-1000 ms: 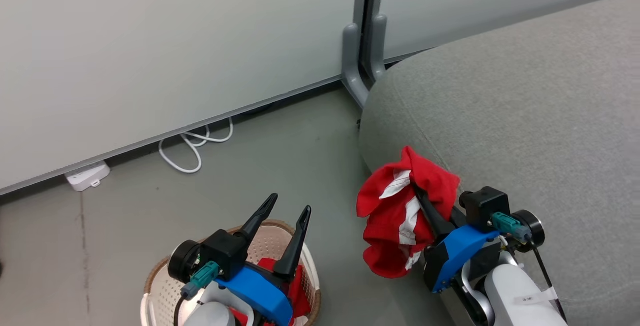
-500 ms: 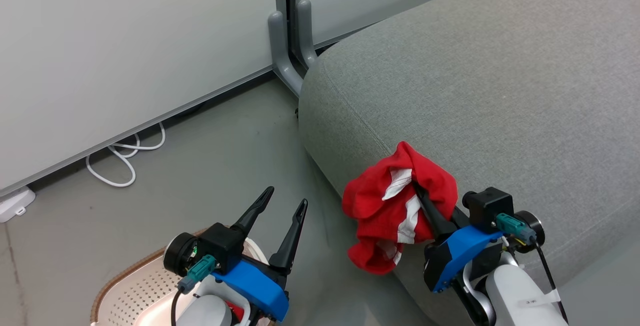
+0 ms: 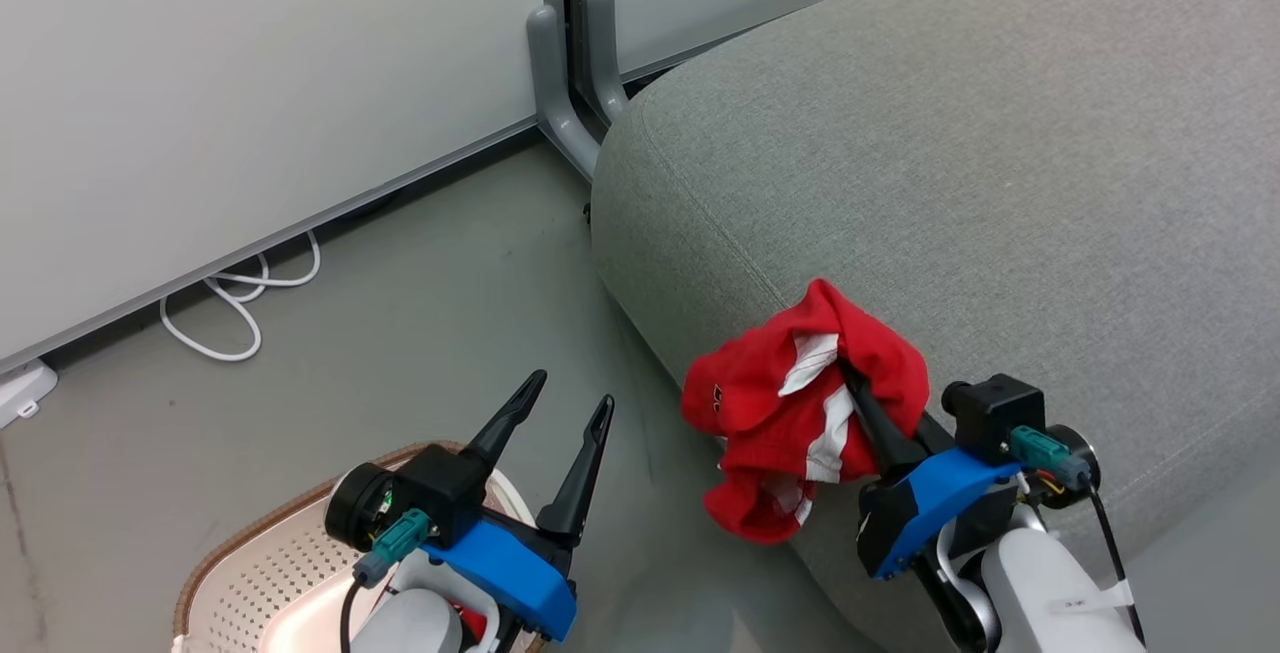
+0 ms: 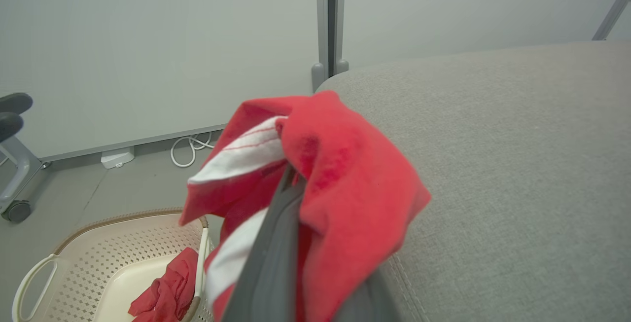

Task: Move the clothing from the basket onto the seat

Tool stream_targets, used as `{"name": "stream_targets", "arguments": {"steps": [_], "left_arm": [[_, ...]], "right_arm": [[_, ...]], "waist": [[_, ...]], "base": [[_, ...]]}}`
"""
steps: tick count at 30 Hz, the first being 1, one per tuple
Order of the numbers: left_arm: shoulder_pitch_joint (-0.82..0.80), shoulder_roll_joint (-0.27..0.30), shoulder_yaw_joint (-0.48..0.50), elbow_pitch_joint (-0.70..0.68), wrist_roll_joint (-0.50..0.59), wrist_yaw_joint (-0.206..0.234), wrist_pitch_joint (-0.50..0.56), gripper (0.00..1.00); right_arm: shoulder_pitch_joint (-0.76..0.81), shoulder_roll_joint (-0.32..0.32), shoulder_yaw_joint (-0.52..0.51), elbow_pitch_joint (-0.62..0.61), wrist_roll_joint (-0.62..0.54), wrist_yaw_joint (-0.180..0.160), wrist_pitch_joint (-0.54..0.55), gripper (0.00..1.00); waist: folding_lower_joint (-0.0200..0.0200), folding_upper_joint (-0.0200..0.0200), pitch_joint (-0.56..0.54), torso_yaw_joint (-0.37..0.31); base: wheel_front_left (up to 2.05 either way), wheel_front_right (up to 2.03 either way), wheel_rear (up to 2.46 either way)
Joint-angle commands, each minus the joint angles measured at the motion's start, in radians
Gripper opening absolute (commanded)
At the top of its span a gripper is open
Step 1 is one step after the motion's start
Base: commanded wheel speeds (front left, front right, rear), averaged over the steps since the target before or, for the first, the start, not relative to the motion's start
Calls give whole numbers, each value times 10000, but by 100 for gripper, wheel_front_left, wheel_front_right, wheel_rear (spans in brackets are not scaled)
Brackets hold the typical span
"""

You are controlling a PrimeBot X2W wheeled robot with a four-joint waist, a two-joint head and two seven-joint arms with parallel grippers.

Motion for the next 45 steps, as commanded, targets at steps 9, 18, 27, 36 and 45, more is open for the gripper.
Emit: {"name": "stream_targets", "arguments": {"steps": [9,18,27,36,45], "left_arm": [[-391,126,65,-154,184,-25,-30,100],[-849,331,367,-512,376,-25,-30,100],[-1761,861,426,-873,653,-25,-30,100],[-2672,1132,230,-1228,803,-25,-30,100],[-2944,1280,334,-1405,927,-25,-30,100]], "right_arm": [[-1675,-138,-1613,-176,-733,1,561,0],[-3951,-1217,-3657,-479,-720,3,1842,0],[-5659,-2934,-5678,-464,-705,1,1764,0],[-5455,-3350,-7206,654,-788,1,1390,0],[-5384,-2861,-7866,2340,-1115,1,557,0]], "waist": [[0,0,606,330],[0,0,1690,758],[0,0,3579,1458],[0,0,4993,2304],[0,0,5623,2574]], "base": [[0,0,0],[0,0,0],[0,0,0],[0,0,0],[0,0,0]]}}
